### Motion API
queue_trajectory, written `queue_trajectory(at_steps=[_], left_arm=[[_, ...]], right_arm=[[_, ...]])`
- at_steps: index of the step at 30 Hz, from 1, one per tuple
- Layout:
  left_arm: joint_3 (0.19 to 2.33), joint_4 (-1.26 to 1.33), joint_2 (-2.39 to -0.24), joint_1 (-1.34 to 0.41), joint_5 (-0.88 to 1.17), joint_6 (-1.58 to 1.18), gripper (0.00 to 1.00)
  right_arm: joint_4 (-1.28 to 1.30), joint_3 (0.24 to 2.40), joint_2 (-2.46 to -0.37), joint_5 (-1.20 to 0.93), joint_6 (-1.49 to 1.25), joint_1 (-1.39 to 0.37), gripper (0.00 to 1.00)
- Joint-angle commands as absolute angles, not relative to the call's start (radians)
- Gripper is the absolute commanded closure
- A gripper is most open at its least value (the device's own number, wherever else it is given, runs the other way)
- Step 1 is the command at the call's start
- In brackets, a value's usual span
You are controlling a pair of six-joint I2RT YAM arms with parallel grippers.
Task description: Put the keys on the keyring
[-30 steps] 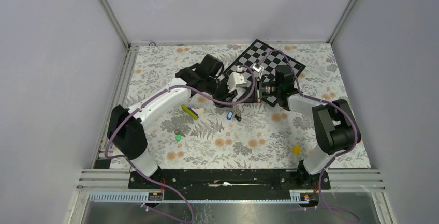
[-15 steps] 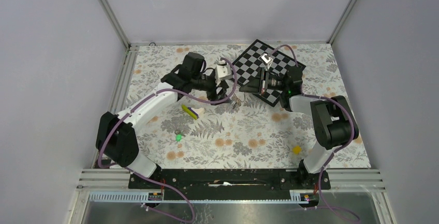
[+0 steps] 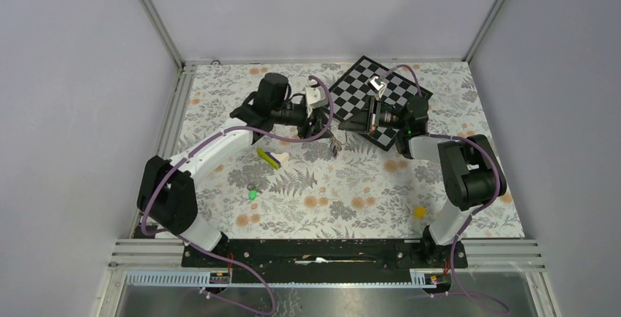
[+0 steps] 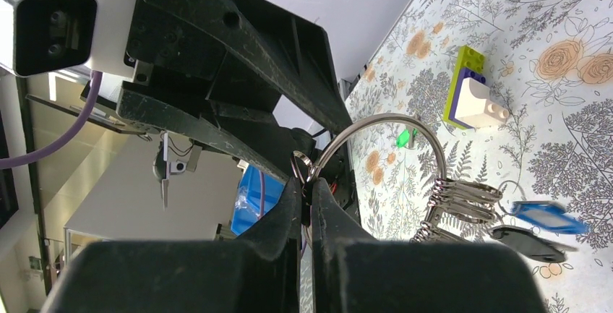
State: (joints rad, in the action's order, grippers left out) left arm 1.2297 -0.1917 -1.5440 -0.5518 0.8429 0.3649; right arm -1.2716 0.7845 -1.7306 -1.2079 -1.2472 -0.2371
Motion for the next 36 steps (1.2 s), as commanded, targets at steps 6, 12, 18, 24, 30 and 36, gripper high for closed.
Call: queue_trajectory(at_steps=[6,12,18,24,30,36], left_arm=[[1.167,-0.011,-1.56,-0.56,0.914,0.28,0.6],[1.16,0.038,-1.568,-0.56,0.924,0.235,0.66],[1.14,0.071,-1.572,-0.56,0.938,0.21,0.72],[1.131,0.072,-1.568,-0.56,0.94,0.216,0.79],[1.139,0.081,-1.571,-0.56,0.946,0.205,0.82],[1.151,0.08,-1.58,-0.56,0.958,0.196,0.89]], right_arm=[[-1.348,0.787,-1.706,-1.193,-1.247,-0.239,1.0],[-1.348,0.786,-1.712,-1.195,-1.249,-0.239,1.0],[-1.348,0.786,-1.711,-1.195,-1.247,-0.239,1.0],[-1.348,0.785,-1.714,-1.197,-1.246,-0.236,1.0],[-1.342,0.785,-1.718,-1.197,-1.241,-0.236,1.0],[-1.332,0.783,-1.72,-1.197,-1.229,-0.235,1.0]])
